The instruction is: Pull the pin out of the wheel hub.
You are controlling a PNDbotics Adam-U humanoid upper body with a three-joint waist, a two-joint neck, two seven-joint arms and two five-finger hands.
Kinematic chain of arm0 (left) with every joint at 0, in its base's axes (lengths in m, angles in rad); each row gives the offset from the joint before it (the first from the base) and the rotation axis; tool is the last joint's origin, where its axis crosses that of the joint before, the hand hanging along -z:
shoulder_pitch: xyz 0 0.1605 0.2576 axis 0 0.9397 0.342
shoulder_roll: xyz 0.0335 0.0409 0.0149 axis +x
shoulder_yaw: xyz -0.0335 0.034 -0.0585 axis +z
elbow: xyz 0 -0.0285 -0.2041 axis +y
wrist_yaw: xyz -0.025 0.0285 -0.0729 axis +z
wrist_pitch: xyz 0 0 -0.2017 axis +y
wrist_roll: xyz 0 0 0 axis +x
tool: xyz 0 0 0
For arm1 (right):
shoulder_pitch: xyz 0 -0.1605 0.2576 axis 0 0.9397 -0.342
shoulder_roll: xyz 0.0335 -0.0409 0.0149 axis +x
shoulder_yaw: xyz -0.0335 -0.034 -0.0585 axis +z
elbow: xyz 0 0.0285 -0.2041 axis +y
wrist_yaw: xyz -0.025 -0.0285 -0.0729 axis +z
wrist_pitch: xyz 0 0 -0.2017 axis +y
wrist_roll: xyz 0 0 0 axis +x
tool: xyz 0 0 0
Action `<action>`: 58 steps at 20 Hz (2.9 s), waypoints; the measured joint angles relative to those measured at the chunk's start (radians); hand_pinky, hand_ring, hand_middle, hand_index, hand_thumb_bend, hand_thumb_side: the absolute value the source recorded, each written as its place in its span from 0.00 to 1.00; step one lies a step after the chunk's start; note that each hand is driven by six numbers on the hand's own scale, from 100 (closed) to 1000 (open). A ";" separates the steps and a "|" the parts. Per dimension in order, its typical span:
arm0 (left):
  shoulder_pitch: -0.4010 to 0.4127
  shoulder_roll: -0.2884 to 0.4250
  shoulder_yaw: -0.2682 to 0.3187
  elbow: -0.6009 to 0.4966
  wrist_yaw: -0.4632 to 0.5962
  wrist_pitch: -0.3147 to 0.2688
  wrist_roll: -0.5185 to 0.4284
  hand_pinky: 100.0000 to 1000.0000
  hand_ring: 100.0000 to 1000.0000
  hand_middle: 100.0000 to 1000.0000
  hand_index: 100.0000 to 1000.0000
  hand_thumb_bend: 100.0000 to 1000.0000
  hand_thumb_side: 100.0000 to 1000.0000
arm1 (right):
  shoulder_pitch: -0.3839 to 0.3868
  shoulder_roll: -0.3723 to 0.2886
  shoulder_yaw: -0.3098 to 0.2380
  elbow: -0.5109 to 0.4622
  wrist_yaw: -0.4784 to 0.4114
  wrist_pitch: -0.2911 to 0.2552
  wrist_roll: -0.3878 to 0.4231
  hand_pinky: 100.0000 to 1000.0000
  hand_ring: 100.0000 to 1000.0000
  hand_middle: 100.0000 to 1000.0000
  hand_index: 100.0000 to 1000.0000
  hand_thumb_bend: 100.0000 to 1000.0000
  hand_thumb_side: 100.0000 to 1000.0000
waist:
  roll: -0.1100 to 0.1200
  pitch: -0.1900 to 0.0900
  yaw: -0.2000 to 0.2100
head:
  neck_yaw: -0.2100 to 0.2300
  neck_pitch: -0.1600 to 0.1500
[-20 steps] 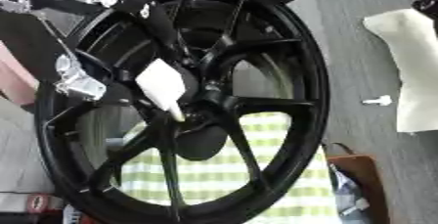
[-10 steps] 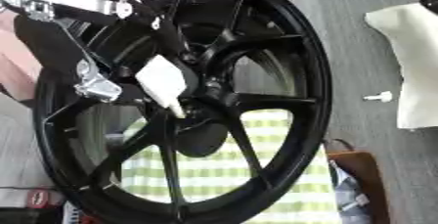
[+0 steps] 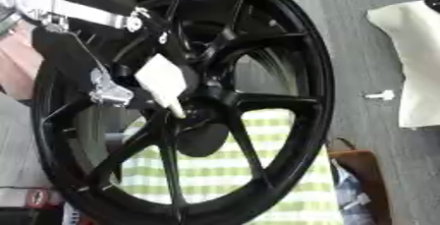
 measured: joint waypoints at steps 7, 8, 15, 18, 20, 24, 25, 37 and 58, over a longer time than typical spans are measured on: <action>0.008 0.000 -0.012 0.012 -0.003 -0.024 -0.002 0.91 0.83 0.79 0.88 0.20 0.44 | -0.003 0.003 0.000 0.000 0.000 0.000 0.000 0.87 0.67 0.46 0.59 0.19 0.22 | -0.001 0.003 -0.001 | 0.000 0.000; 0.009 0.000 -0.012 0.014 -0.006 -0.027 -0.001 0.91 0.83 0.79 0.88 0.19 0.43 | -0.003 0.003 0.000 0.000 0.000 0.000 0.000 0.87 0.67 0.46 0.59 0.19 0.22 | -0.001 0.003 -0.001 | 0.000 0.000; 0.016 0.000 -0.013 0.025 -0.015 -0.042 -0.002 0.90 0.81 0.76 0.86 0.11 0.40 | -0.003 0.003 0.000 0.000 -0.001 0.003 0.003 0.87 0.67 0.46 0.59 0.19 0.22 | -0.002 0.004 -0.001 | 0.000 0.000; 0.016 0.000 -0.012 0.030 -0.015 -0.043 -0.001 0.89 0.79 0.74 0.85 0.03 0.37 | -0.003 0.003 0.000 0.000 -0.001 0.003 0.005 0.87 0.67 0.46 0.59 0.19 0.22 | -0.003 0.004 -0.001 | 0.000 -0.001; 0.016 0.000 -0.012 0.030 -0.015 -0.043 -0.001 0.88 0.78 0.73 0.84 0.00 0.33 | -0.003 0.004 0.000 0.000 -0.001 0.003 0.005 0.87 0.67 0.46 0.59 0.19 0.22 | -0.004 0.004 -0.001 | 0.000 -0.001; 0.017 0.000 -0.007 0.030 -0.015 -0.040 -0.002 0.84 0.72 0.63 0.77 0.00 0.26 | -0.003 0.009 0.000 0.000 -0.002 0.003 0.005 0.88 0.67 0.46 0.59 0.19 0.22 | -0.006 0.004 -0.001 | -0.001 -0.001; 0.017 0.000 -0.004 0.030 -0.015 -0.038 -0.002 0.83 0.69 0.59 0.74 0.00 0.24 | -0.003 0.011 0.000 0.000 -0.002 0.003 0.005 0.88 0.67 0.46 0.59 0.19 0.22 | -0.006 0.004 -0.001 | -0.001 -0.001; 0.026 0.000 0.084 0.007 0.023 -0.001 0.060 0.70 0.42 0.25 0.35 0.00 0.18 | 0.006 0.011 -0.001 0.001 -0.004 0.003 0.005 0.88 0.67 0.46 0.59 0.19 0.23 | -0.007 0.004 0.001 | -0.005 -0.002; 0.357 0.268 0.642 -0.030 0.368 0.057 0.561 0.71 0.39 0.21 0.33 0.00 0.19 | 0.051 -0.001 -0.038 0.006 -0.001 -0.016 -0.029 0.87 0.67 0.46 0.59 0.18 0.22 | -0.018 -0.013 0.084 | -0.066 0.000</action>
